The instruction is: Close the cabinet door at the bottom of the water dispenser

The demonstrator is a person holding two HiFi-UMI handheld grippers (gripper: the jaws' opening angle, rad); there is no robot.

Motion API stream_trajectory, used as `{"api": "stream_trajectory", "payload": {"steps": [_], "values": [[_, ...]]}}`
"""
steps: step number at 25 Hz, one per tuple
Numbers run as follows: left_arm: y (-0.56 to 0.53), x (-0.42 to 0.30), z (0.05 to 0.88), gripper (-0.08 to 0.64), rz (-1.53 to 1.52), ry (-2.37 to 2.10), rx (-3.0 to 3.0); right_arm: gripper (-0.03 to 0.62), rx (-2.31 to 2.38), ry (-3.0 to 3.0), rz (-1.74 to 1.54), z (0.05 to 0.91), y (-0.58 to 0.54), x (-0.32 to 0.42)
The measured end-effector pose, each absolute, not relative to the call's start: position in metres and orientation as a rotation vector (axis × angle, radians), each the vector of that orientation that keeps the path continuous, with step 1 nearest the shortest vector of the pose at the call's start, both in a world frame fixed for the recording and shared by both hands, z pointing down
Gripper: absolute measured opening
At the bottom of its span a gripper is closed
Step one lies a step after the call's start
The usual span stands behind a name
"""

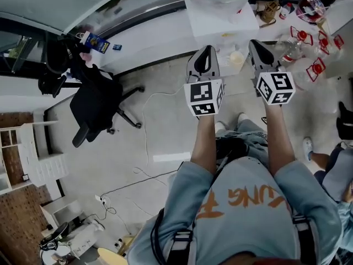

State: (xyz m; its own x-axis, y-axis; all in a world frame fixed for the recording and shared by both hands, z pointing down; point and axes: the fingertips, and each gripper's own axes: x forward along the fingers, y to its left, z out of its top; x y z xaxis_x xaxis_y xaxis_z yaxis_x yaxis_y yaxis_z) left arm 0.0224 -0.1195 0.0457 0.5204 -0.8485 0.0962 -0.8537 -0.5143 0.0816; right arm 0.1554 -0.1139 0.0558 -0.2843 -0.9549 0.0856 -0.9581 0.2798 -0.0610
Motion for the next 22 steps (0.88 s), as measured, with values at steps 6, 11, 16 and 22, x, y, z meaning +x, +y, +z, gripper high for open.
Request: {"api": "stream_trajectory", "payload": {"steps": [6, 11, 16, 22], "values": [[-0.127, 0.021, 0.021, 0.008, 0.027, -1.512, 2.677, 0.029, 1.846, -2.508, 0.074, 0.032, -0.119, 0.153], [-0.122, 0.016, 0.021, 0.008, 0.025, -1.530, 2.668, 0.031, 1.829, -2.517, 0.043, 0.026, -0.115, 0.148], [-0.120, 0.016, 0.021, 0.008, 0.035, -1.531, 2.676, 0.031, 1.830, -2.517, 0.029, 0.023, -0.112, 0.146], [-0.120, 0.013, 0.019, 0.008, 0.032, -1.534, 2.674, 0.031, 1.823, -2.519, 0.017, 0.017, -0.112, 0.143]]}}
